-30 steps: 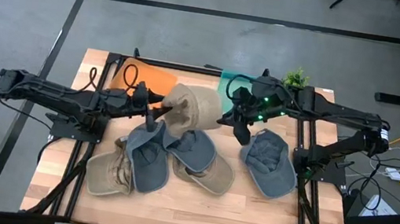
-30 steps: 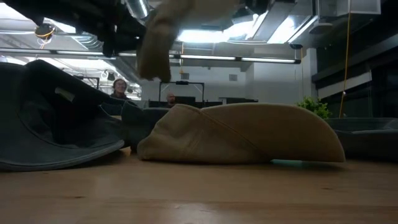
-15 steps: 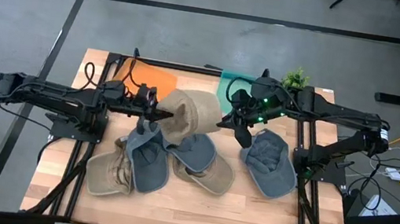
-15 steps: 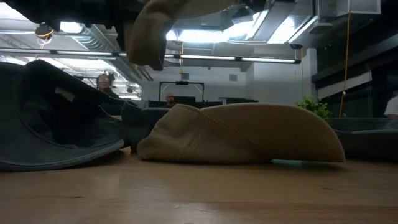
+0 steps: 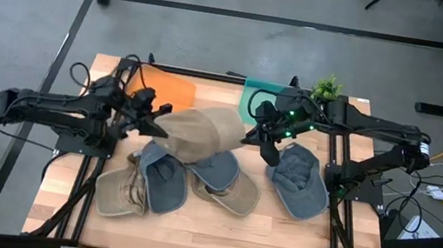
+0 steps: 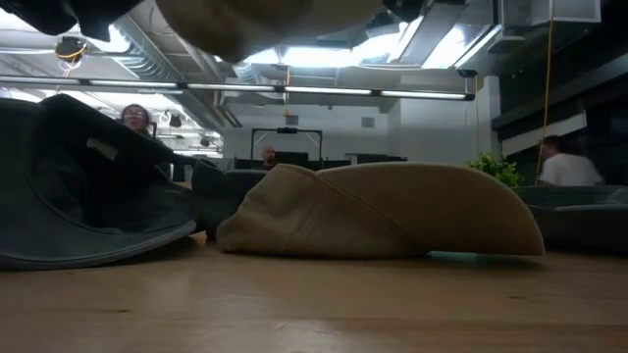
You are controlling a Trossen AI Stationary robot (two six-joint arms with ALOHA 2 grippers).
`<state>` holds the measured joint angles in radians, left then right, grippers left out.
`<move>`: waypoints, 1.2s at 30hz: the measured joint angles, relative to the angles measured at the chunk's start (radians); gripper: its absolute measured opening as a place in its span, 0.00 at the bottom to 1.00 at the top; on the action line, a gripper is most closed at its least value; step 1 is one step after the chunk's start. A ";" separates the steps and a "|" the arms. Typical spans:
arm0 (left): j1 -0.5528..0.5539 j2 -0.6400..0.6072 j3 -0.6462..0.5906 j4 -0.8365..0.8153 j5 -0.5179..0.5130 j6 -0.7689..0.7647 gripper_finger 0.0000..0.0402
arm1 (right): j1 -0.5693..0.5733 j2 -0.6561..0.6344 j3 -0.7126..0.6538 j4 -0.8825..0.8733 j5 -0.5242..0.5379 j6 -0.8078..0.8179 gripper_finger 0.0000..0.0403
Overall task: Pick & Place hat
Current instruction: Put the top brown cap into the green bin
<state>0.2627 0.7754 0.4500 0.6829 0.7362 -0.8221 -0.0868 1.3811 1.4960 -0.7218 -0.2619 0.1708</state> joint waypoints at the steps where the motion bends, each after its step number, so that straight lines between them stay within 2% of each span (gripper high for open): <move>1: 0.010 0.000 0.000 0.045 0.015 -0.036 0.01 | 0.000 0.004 0.000 0.007 0.000 0.000 0.05; 4: 0.034 0.000 0.000 0.124 0.039 -0.116 0.01 | 0.000 0.024 0.001 0.046 0.001 0.002 0.06; 9: 0.049 0.004 0.000 0.134 0.060 -0.170 0.01 | -0.001 0.067 0.001 0.107 0.016 0.025 0.12; 17: 0.052 0.007 0.000 0.125 0.042 -0.189 0.01 | -0.030 0.104 0.000 0.072 0.012 0.111 0.41; 21: 0.077 0.007 0.000 0.097 0.025 -0.188 0.01 | -0.044 0.102 0.000 0.042 0.011 0.105 0.57; 25: 0.111 0.007 0.000 0.072 -0.025 -0.187 0.01 | -0.045 0.098 0.000 0.065 0.011 0.088 0.67; 30: 0.139 0.008 0.000 0.015 -0.103 -0.186 0.01 | -0.022 0.103 0.000 0.189 0.098 0.059 0.70; 36: 0.141 0.008 0.000 -0.029 -0.140 -0.187 0.01 | -0.001 0.128 0.000 0.372 0.201 -0.058 0.71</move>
<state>0.4042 0.7836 0.4500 0.6540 0.5961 -1.0086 -0.0879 1.5095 1.4956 -0.3501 -0.0611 0.1124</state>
